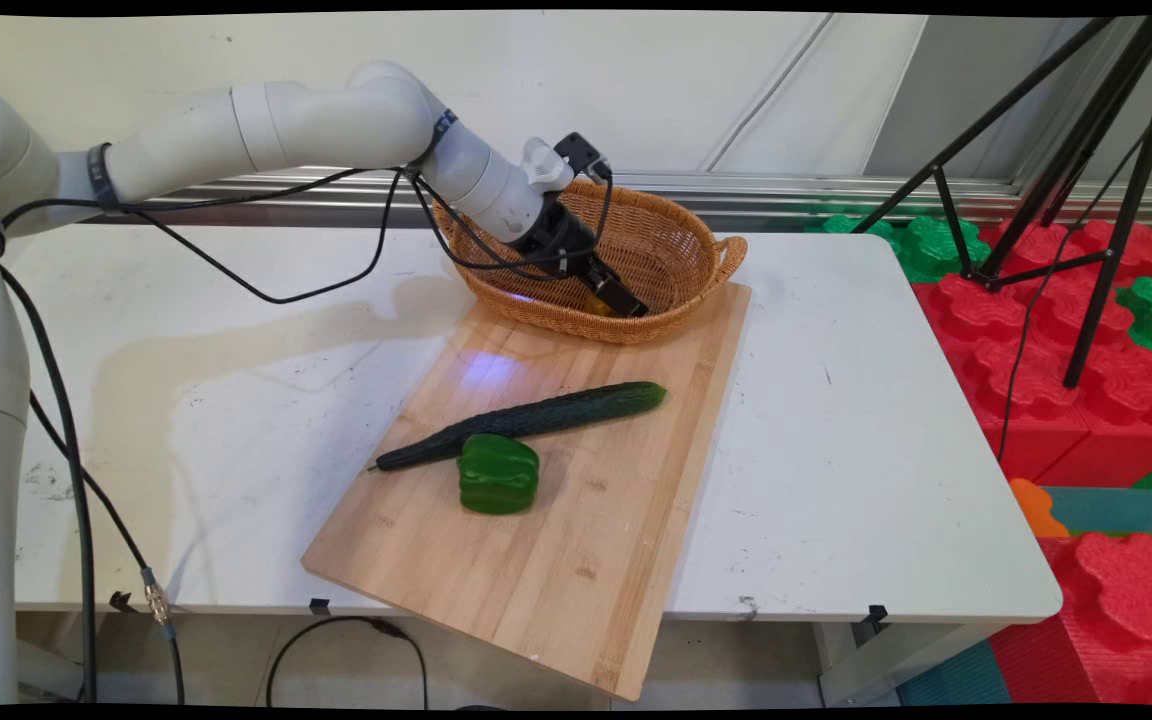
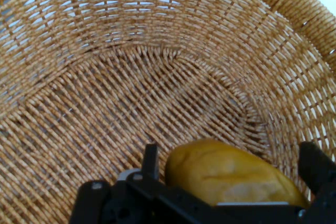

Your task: Pick up the potato from the vegetable basket, then place the picked object on the cutting board

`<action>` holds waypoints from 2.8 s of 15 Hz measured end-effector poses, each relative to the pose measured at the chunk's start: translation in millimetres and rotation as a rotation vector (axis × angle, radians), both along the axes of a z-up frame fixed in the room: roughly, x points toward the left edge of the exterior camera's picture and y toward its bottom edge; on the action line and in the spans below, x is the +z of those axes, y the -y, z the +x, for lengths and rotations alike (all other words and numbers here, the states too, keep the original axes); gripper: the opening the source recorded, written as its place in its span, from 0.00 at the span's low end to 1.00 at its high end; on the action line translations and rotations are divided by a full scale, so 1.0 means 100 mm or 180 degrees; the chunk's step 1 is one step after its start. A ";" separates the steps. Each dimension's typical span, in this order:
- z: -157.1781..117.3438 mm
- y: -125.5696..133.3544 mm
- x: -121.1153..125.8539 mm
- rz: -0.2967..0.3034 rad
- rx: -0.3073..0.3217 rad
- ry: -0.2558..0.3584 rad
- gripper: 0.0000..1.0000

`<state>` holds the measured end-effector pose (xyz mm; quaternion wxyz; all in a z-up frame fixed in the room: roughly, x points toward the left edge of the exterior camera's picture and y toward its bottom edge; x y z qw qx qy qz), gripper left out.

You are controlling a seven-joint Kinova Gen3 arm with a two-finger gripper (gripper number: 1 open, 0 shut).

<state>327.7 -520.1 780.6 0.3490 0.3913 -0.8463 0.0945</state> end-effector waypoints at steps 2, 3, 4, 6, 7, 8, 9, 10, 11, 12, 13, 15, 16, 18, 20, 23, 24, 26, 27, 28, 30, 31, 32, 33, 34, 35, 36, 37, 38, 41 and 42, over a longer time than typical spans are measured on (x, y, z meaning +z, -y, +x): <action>0.00 0.00 0.01 -0.0012 -0.0007 0.0002 0.00; 0.00 0.00 0.01 -0.0017 -0.0013 0.0005 0.00; 0.00 0.00 0.01 -0.0021 -0.0018 0.0009 0.00; 0.00 0.00 0.02 -0.0027 -0.0026 0.0015 0.00; 0.01 -0.01 0.03 -0.0033 -0.0030 0.0018 0.00; 0.01 -0.01 0.03 -0.0040 -0.0034 0.0021 0.00; 0.02 -0.01 0.04 -0.0051 -0.0040 0.0024 0.00; 0.02 -0.02 0.06 -0.0070 -0.0049 0.0028 0.00; 0.03 -0.03 0.08 -0.0096 -0.0061 0.0032 0.00; 0.04 -0.04 0.10 -0.0121 -0.0074 0.0035 0.00; 0.06 -0.06 0.14 -0.0153 -0.0090 0.0038 0.00; 0.09 -0.10 0.21 -0.0222 -0.0119 0.0038 0.00; 0.11 -0.13 0.26 -0.0262 -0.0136 0.0034 0.00; 0.17 -0.19 0.35 -0.0338 -0.0156 0.0019 0.00; 0.24 -0.24 0.47 -0.0423 -0.0169 -0.0002 0.00; 0.33 -0.31 0.61 -0.0516 -0.0199 -0.0026 0.00; 0.37 -0.34 0.67 -0.0552 -0.0219 -0.0037 0.00; 0.45 -0.41 0.78 -0.0616 -0.0256 -0.0061 0.00; 0.50 -0.46 0.84 -0.0646 -0.0275 -0.0072 0.00; 0.54 -0.50 0.89 -0.0673 -0.0294 -0.0085 0.00; 0.62 -0.60 0.99 -0.0712 -0.0336 -0.0106 0.00; 0.66 -0.66 1.03 -0.0725 -0.0366 -0.0111 0.00; 0.69 -0.71 1.06 -0.0729 -0.0395 -0.0110 0.00; 0.73 -0.76 1.09 -0.0731 -0.0422 -0.0108 0.00; 0.76 -0.83 1.12 -0.0727 -0.0454 -0.0103 0.00; 0.81 -0.90 1.15 -0.0719 -0.0488 -0.0090 0.00; 0.87 -0.98 1.17 -0.0707 -0.0518 -0.0072 0.00; 0.91 -1.03 1.18 -0.0697 -0.0538 -0.0056 0.00; 0.94 -1.08 1.19 -0.0685 -0.0555 -0.0037 0.00; 1.07 -1.25 1.16 -0.0621 -0.0634 0.0069 0.00; 1.11 -1.30 1.14 -0.0593 -0.0665 0.0104 0.00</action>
